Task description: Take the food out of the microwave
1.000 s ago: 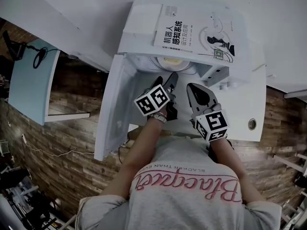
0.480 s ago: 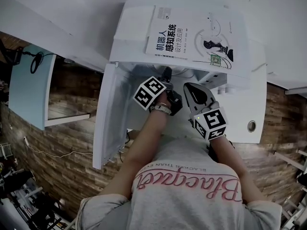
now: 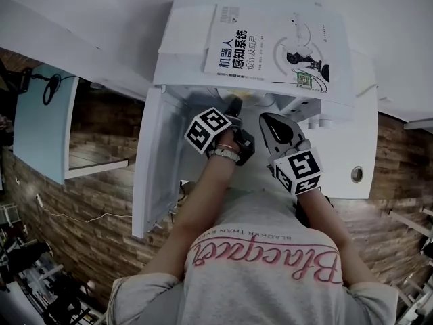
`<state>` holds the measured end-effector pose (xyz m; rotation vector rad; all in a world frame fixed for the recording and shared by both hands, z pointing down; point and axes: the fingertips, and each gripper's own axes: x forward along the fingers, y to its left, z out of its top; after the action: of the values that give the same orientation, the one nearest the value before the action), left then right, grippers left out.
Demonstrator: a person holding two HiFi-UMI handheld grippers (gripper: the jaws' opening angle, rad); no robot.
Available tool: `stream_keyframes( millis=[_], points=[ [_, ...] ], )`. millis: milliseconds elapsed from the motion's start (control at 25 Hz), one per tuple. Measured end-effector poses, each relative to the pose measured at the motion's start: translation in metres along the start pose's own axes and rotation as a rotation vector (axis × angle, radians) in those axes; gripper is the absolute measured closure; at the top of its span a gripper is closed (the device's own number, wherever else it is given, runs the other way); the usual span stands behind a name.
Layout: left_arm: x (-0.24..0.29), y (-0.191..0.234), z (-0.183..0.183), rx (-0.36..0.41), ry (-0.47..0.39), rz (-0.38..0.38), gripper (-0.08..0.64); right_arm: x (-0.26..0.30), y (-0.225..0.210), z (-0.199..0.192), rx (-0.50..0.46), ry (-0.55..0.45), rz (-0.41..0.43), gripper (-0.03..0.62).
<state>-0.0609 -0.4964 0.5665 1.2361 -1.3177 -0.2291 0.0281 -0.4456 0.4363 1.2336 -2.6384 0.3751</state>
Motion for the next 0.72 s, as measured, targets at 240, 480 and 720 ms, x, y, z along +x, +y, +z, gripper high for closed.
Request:
stream_keyframes(
  millis=[240,480,720],
  points=[
    [-0.007,0.000,-0.008,-0.062,0.032,-0.061,0.266,-0.003,0.003,0.001,-0.006,-0.005,-0.007,0.583],
    [-0.010,-0.021,-0.001,-0.047,0.033,-0.121,0.474,-0.005,0.004,0.001,-0.018,-0.003,-0.010,0.583],
    [-0.013,-0.023,-0.002,-0.126,0.056,-0.154,0.511,-0.008,0.008,0.001,-0.035,-0.002,-0.002,0.583]
  ],
)
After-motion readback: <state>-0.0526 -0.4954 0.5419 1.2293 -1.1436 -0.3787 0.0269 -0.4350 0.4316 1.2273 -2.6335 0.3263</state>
